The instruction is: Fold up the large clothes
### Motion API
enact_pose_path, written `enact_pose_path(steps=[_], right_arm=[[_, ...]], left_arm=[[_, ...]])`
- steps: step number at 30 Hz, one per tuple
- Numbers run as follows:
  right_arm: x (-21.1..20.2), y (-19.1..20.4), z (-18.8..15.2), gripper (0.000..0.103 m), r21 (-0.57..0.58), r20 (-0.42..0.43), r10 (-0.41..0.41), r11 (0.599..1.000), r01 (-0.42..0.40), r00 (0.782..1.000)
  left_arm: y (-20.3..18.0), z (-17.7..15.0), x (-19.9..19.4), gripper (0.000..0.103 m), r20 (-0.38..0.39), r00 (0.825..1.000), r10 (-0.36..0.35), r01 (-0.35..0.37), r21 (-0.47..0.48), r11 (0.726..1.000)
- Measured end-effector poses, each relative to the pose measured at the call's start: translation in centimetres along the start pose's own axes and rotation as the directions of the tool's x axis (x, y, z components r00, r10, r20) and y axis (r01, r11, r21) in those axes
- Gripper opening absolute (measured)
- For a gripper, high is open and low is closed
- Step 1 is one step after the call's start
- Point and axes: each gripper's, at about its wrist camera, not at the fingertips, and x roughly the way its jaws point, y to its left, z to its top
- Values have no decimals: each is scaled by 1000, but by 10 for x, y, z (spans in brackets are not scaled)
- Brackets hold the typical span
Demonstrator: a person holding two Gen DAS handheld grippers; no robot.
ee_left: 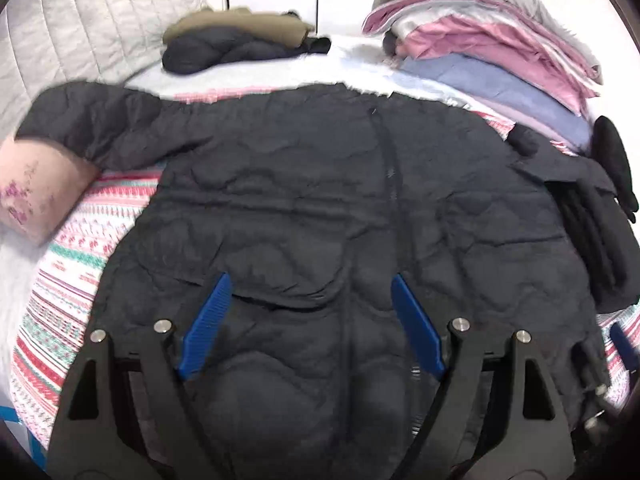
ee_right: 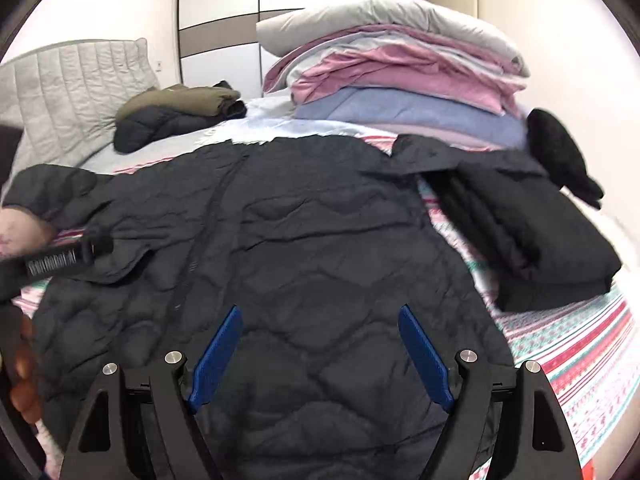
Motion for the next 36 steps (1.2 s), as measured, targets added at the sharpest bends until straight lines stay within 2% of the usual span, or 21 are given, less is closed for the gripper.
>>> enact_pose_path(steps=[4, 7, 9, 11, 13, 17, 21, 24, 25, 26, 28, 30, 33, 34, 36], right_arm=[[5, 5, 5, 83, -26, 17, -67, 997, 68, 998], [8, 6, 5, 84, -28, 14, -51, 998, 52, 999], [12, 0, 8, 84, -32, 4, -52, 998, 52, 999], [20, -19, 23, 84, 21, -22, 15, 1000, -15, 1000], [26, -54, 46, 84, 146, -13, 91, 985, -88, 996], [50, -143, 88, 84, 398, 37, 115, 909, -120, 993], [89, -222, 123, 84, 548, 29, 76, 833, -80, 997], [127, -281, 142, 84, 639, -17, 15, 769, -1, 1000], [144, -304, 146, 84, 683, -34, 12, 730, 15, 999], [155, -316, 147, 84, 709, -45, 19, 705, 19, 999], [185, -346, 147, 84, 781, -78, 32, 624, 42, 996], [208, -366, 144, 84, 829, -90, 29, 556, 59, 995], [229, -377, 143, 83, 866, -72, -1, 496, 63, 997], [234, -377, 145, 80, 865, -68, -20, 496, 69, 997], [244, -378, 150, 58, 855, -88, -47, 509, 99, 995]], left_arm=[[17, 5, 6, 82, 11, 1000, -5, 6, -52, 999], [30, 9, 9, 83, 9, 1000, 0, 1, -91, 996], [35, 11, 14, 88, 4, 1000, 11, -11, -112, 994], [37, 15, 22, 89, -12, 1000, 18, -19, -105, 994], [38, 18, 28, 89, -29, 999, 17, -20, -97, 995], [44, 27, 34, 89, -41, 999, -12, 7, -118, 993], [48, 34, 42, 90, -46, 999, 8, -13, -105, 994], [57, 37, 48, 90, -59, 998, 35, -44, -151, 988], [59, 37, 48, 90, -56, 998, 26, -35, -169, 985], [62, 37, 47, 90, -50, 999, 7, -17, -187, 982], [64, 37, 47, 90, -43, 999, -31, 22, -199, 980], [61, 36, 52, 90, -60, 997, -39, 27, -187, 982], [57, 35, 60, 90, -93, 995, -20, 4, -163, 987], [56, 35, 62, 90, -98, 995, -17, 1, -158, 987], [54, 34, 65, 90, -105, 994, -3, -12, -145, 989]])
